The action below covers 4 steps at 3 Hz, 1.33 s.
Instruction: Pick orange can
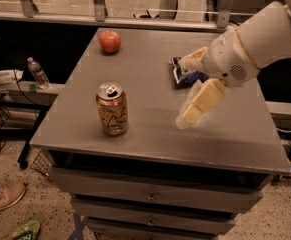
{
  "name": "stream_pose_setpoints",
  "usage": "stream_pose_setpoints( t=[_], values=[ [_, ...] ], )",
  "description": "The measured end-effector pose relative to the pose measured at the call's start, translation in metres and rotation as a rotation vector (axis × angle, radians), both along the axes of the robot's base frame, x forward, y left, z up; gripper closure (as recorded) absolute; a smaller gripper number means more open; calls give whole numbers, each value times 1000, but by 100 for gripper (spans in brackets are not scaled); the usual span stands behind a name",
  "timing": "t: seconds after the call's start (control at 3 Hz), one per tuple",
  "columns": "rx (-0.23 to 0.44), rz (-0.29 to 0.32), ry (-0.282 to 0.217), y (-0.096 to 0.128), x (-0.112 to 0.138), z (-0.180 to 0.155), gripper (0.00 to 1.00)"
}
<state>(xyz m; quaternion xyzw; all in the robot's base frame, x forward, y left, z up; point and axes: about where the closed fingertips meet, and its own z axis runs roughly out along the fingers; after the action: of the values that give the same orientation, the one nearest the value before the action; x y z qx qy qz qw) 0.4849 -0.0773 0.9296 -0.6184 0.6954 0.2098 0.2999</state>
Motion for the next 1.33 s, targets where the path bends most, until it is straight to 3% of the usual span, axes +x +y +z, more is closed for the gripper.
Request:
stream_pose_setpoints(
  t=[0.33,0.67,1.33],
  values=[
    [88,29,24,24,-6,12,0],
    [124,12,27,24,-5,2,0],
    [322,10,35,61,7,-45,0]
  ],
)
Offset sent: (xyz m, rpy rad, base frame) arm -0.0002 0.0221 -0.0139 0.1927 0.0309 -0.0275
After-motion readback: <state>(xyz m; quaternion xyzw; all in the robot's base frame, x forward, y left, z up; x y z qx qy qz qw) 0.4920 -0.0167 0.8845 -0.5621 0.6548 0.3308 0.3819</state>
